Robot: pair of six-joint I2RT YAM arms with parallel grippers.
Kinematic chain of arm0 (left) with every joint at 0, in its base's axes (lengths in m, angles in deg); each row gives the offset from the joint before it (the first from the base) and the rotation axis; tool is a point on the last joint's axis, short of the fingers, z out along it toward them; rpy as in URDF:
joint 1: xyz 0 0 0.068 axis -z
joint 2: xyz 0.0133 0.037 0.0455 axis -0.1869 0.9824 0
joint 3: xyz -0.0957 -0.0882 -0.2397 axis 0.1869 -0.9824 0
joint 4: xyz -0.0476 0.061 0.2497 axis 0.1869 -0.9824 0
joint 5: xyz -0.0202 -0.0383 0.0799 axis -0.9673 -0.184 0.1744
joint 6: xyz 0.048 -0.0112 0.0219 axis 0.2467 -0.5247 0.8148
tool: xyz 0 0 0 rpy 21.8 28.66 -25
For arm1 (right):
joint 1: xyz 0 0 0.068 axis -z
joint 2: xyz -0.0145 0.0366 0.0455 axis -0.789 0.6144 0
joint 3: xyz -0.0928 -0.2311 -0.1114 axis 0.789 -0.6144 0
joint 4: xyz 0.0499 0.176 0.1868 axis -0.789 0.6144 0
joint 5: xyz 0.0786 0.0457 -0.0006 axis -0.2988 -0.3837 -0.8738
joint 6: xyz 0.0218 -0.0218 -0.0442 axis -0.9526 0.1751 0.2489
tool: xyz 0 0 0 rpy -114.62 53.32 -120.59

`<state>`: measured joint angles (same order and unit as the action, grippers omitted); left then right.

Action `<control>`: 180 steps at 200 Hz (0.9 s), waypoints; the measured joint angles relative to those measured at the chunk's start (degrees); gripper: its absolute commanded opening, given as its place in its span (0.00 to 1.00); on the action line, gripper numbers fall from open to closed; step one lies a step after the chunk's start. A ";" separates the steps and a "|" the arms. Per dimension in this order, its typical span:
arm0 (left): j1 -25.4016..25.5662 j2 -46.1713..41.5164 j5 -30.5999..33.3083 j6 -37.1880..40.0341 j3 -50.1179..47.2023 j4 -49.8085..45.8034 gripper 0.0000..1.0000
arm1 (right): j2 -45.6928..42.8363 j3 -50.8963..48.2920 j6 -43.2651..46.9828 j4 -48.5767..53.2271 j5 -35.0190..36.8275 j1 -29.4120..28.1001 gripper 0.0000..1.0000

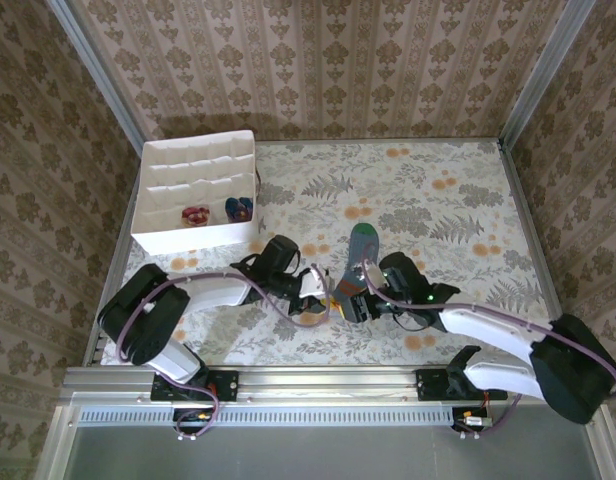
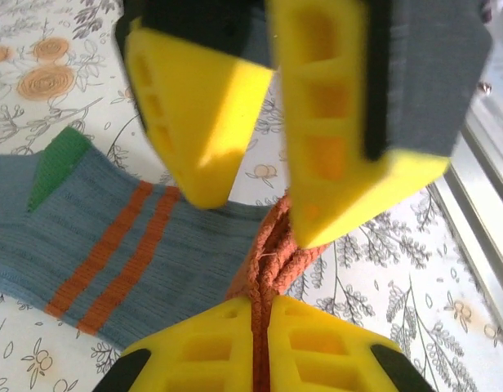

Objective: Roll the socks

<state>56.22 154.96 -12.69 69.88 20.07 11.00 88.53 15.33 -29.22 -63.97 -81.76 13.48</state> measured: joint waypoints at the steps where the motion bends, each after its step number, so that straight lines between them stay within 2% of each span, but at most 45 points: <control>1: -0.09 0.20 -0.04 -0.33 0.26 -0.17 0.00 | -0.15 -0.13 0.00 -0.09 0.11 0.00 0.55; 30: -0.94 5.07 -1.60 -6.12 5.25 -4.24 0.00 | -4.66 -4.31 -2.36 -2.38 3.56 0.00 0.58; 69: -1.38 9.84 -3.56 -10.95 8.33 -7.58 0.00 | -4.68 -5.35 -3.93 -2.47 5.97 0.00 0.60; 126: -1.64 13.00 -4.20 -13.18 11.28 -11.65 0.00 | 1.88 -4.96 -5.09 -2.95 6.01 -0.02 0.60; 180: -1.62 14.62 -3.89 -13.84 12.85 -14.43 0.00 | 4.15 -2.73 -5.11 -3.74 5.44 -0.83 0.60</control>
<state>54.60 169.58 -16.58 56.04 32.92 -3.43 92.69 12.60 -34.33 -67.71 -76.32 12.65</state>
